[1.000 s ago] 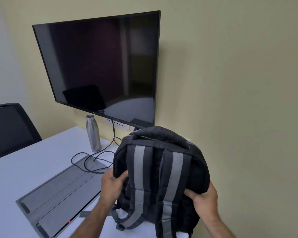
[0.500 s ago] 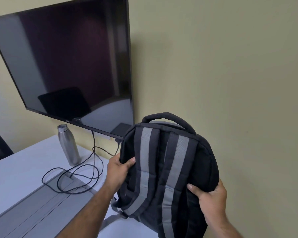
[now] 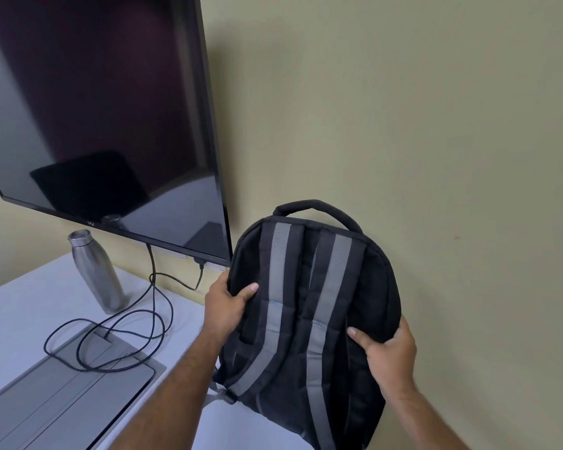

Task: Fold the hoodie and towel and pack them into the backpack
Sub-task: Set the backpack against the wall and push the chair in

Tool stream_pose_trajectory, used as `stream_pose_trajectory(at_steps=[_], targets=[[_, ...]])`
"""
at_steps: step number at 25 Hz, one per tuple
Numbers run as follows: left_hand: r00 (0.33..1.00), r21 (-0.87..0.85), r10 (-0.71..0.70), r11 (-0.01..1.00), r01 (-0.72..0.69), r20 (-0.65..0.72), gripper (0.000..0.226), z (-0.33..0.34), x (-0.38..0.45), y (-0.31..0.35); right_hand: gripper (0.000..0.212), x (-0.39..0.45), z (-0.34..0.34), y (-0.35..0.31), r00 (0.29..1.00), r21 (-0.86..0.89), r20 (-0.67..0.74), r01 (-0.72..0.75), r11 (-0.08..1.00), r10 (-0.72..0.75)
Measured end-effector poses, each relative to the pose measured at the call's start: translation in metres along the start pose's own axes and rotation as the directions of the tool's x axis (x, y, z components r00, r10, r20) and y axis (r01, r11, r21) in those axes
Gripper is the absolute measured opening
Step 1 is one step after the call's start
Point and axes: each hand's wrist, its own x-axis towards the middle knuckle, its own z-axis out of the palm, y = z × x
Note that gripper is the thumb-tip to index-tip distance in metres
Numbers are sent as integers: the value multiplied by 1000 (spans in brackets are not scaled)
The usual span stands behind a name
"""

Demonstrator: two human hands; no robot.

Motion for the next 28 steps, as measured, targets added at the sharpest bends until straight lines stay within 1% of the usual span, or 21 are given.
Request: stream_pose_trajectory(at_steps=[4, 6, 7, 9, 11, 13, 14, 16, 18, 20, 22, 26, 28], targets=[[999, 162, 31, 986, -36, 30, 54, -4, -9, 0, 78, 1, -3, -3, 997, -136, 18, 74, 988, -72], [991, 306, 120, 943, -133, 62, 59, -11, -22, -3, 87, -3, -6, -1, 993, -204, 29, 121, 971, -117], [982, 383, 180, 904, -191, 64, 61, -16, -30, -2, 91, -8, -8, -2, 987, -264, 28, 163, 951, -161], [950, 507, 305, 811, -293, 62, 62, -27, -46, 0, 100, -16, -13, -3, 966, -438, 20, 239, 867, -256], [912, 604, 395, 701, -379, 113, 66, -38, -61, 1, 103, -29, -18, -10, 944, -566, 25, 284, 774, -328], [897, 712, 395, 570, -409, 199, 79, -49, -78, 3, 103, -49, -20, -22, 927, -646, 66, 321, 692, -369], [899, 743, 370, 529, -410, 233, 85, -53, -88, 4, 104, -60, -20, -28, 923, -678, 98, 336, 654, -373], [894, 761, 343, 486, -431, 287, 93, -62, -114, 12, 106, -84, -22, -40, 913, -737, 173, 368, 567, -368], [874, 762, 346, 442, -472, 340, 100, -72, -145, 23, 106, -113, -27, -50, 901, -788, 243, 400, 469, -360], [862, 783, 335, 379, -494, 381, 105, -81, -173, 26, 105, -144, -35, -56, 884, -803, 294, 435, 407, -364], [852, 789, 333, 346, -508, 404, 107, -89, -199, 24, 106, -174, -46, -59, 885, -815, 317, 438, 379, -341], [851, 800, 324, 319, -509, 413, 110, -95, -250, 14, 106, -226, -75, -54, 899, -847, 347, 423, 322, -269], [850, 804, 320, 304, -511, 419, 112, -95, -275, 10, 106, -251, -92, -50, 905, -854, 346, 412, 316, -247]])
